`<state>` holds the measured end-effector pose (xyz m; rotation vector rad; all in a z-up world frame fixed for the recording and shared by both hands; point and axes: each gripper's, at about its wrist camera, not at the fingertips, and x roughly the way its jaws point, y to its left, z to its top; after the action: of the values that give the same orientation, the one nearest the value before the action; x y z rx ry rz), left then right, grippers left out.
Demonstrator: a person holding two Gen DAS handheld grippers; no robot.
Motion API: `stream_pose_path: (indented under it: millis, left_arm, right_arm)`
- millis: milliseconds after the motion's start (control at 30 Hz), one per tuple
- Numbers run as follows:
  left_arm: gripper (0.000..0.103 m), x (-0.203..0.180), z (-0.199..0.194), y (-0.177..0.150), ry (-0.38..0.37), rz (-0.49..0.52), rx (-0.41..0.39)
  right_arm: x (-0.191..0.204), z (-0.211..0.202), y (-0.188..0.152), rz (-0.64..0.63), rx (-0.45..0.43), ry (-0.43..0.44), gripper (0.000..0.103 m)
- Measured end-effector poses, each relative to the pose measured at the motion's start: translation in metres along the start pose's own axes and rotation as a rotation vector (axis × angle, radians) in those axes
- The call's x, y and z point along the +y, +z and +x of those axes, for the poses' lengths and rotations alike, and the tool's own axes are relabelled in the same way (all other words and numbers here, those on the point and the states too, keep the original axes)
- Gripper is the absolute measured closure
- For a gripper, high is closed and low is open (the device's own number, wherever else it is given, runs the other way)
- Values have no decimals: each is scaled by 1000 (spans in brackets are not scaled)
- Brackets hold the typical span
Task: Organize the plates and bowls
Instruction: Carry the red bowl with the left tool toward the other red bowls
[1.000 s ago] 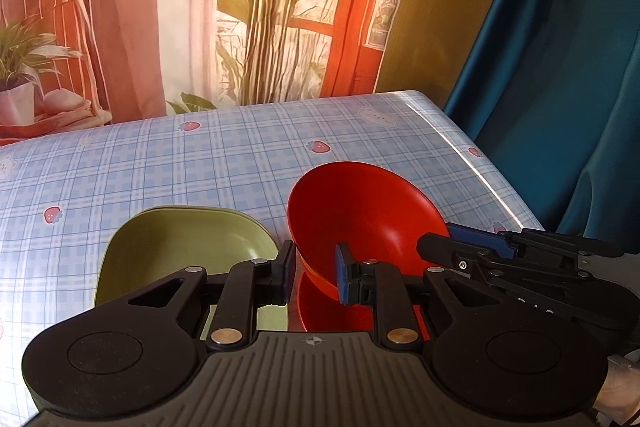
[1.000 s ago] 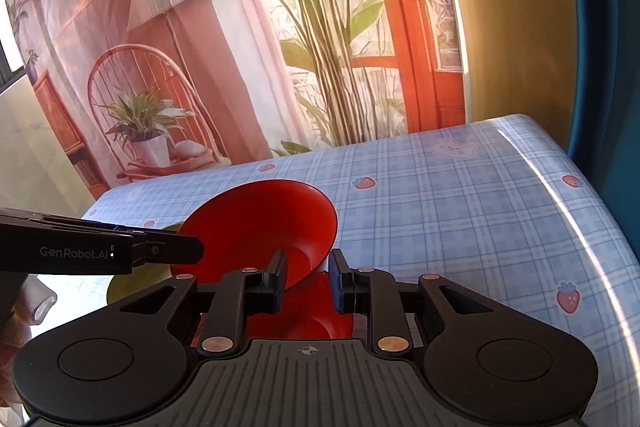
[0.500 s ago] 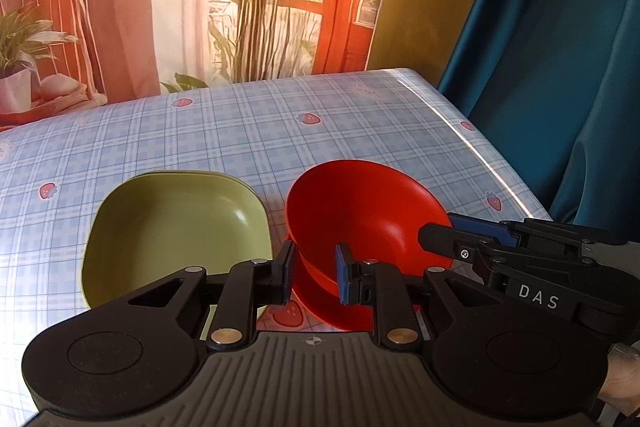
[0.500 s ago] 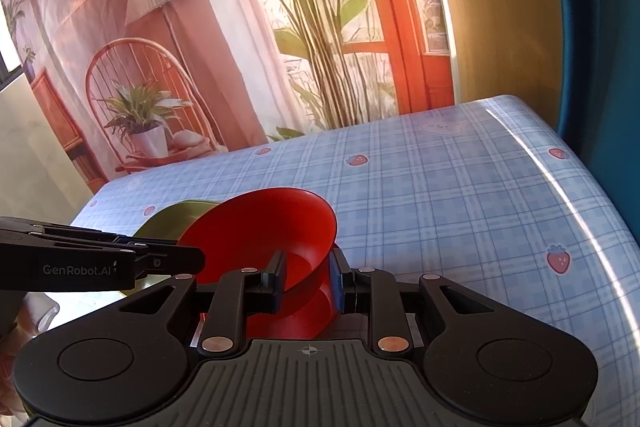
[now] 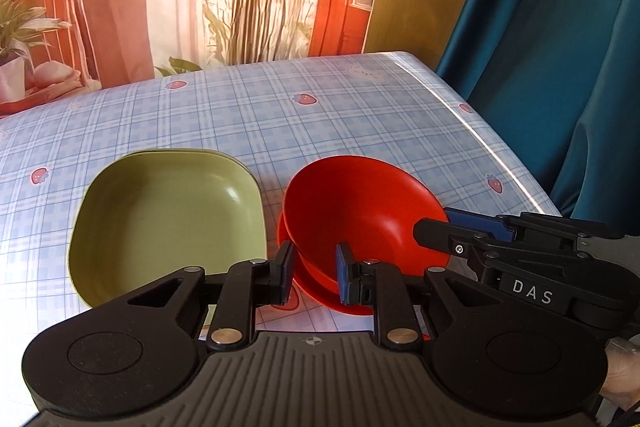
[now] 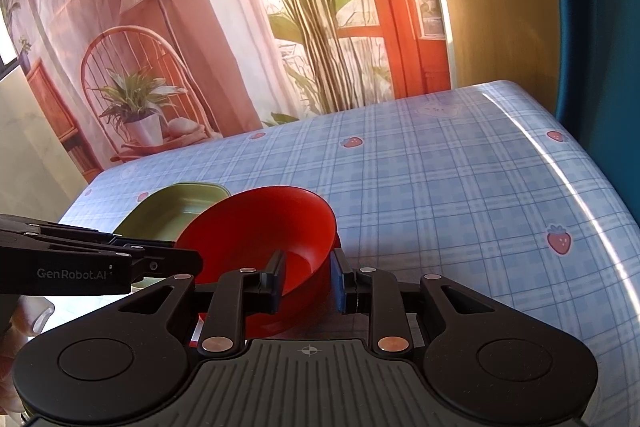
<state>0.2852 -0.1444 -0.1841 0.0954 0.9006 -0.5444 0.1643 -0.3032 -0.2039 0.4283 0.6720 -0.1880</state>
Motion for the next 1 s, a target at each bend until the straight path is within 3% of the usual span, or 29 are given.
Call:
stream_pose_path:
  millis: [733,1000]
  left_arm:
    - [78,5,2,-8,-25,-25,21]
    - [78,8,-7,-16,-33,-40,13]
  right_arm:
    - [-1,-4,-10,17,-2,-7,75]
    - [3,-16,-19,26,-9,-17,68]
